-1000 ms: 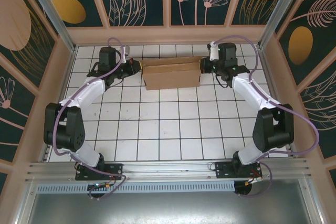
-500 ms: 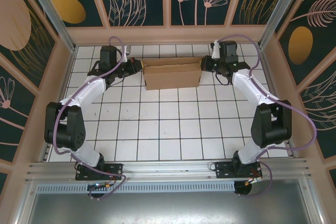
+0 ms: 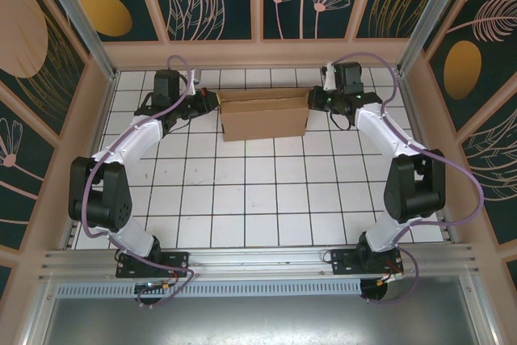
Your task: Fold the paper box
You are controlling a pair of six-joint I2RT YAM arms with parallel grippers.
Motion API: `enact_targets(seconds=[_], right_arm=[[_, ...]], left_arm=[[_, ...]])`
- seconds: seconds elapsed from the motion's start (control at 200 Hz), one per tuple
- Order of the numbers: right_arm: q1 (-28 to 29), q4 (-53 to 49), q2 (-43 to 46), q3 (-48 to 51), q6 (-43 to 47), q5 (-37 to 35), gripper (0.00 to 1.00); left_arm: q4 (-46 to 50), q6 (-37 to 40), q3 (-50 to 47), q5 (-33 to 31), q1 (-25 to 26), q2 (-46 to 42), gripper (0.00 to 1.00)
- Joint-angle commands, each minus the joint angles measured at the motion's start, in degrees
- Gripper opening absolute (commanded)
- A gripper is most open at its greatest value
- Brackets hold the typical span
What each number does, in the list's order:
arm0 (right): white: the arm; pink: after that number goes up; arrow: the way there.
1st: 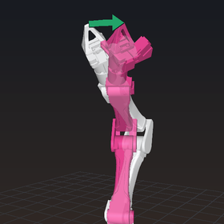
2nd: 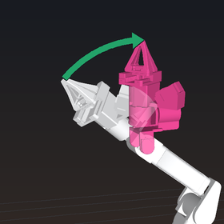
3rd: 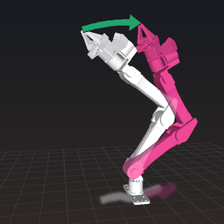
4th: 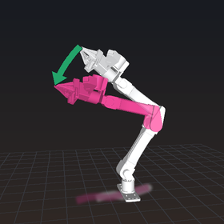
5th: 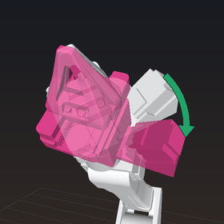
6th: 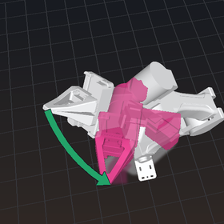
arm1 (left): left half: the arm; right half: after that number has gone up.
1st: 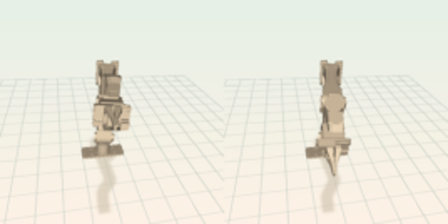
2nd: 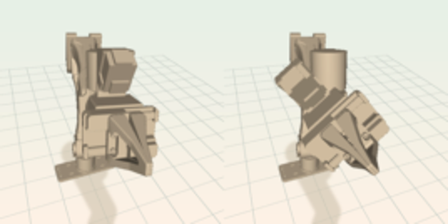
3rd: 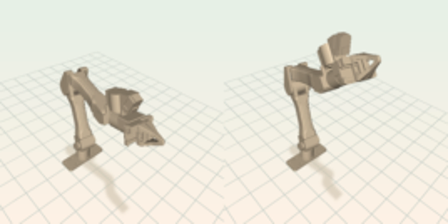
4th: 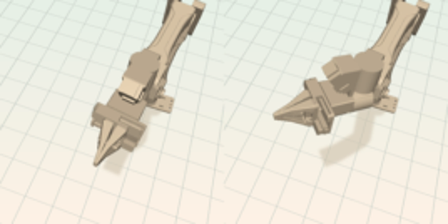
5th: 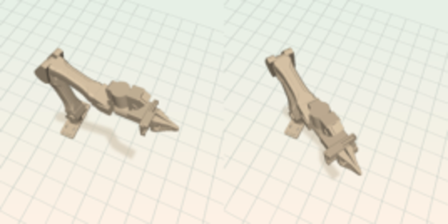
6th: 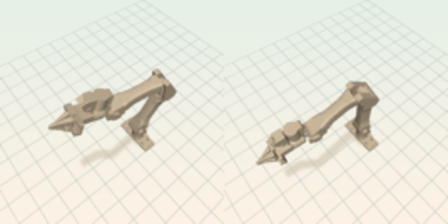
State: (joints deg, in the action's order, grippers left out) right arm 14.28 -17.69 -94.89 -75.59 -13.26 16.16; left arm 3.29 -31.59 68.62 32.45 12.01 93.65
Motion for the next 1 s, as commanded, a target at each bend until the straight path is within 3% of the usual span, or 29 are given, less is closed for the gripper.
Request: enact_targets(seconds=[0.0, 0.16, 0.365, 0.746, 0.996], right_arm=[[1.9, -2.3, -0.5, 2.6, 3.0, -2.7, 0.0], [4.0, -1.8, 0.5, 3.7, 5.6, -7.3, 0.0], [4.5, -1.9, 0.4, 3.7, 6.1, -8.2, 0.0], [4.7, -2.2, 0.5, 3.5, 7.1, -8.9, 0.0], [4.8, -2.2, 0.3, 3.6, 7.1, -8.4, 0.0]], left_arm=[[0.5, 0.0, 0.7, -0.2, 0.1, 0.8, 0.0], [0.5, -1.0, 1.4, 0.1, 0.1, 0.9, 0.0], [1.4, -1.1, 2.3, 0.8, 0.1, 1.5, 0.0], [10.6, 7.8, 4.3, -6.0, 0.1, 1.8, 0.0], [6.4, 4.7, 1.1, -3.2, 0.2, 2.3, 0.0]])
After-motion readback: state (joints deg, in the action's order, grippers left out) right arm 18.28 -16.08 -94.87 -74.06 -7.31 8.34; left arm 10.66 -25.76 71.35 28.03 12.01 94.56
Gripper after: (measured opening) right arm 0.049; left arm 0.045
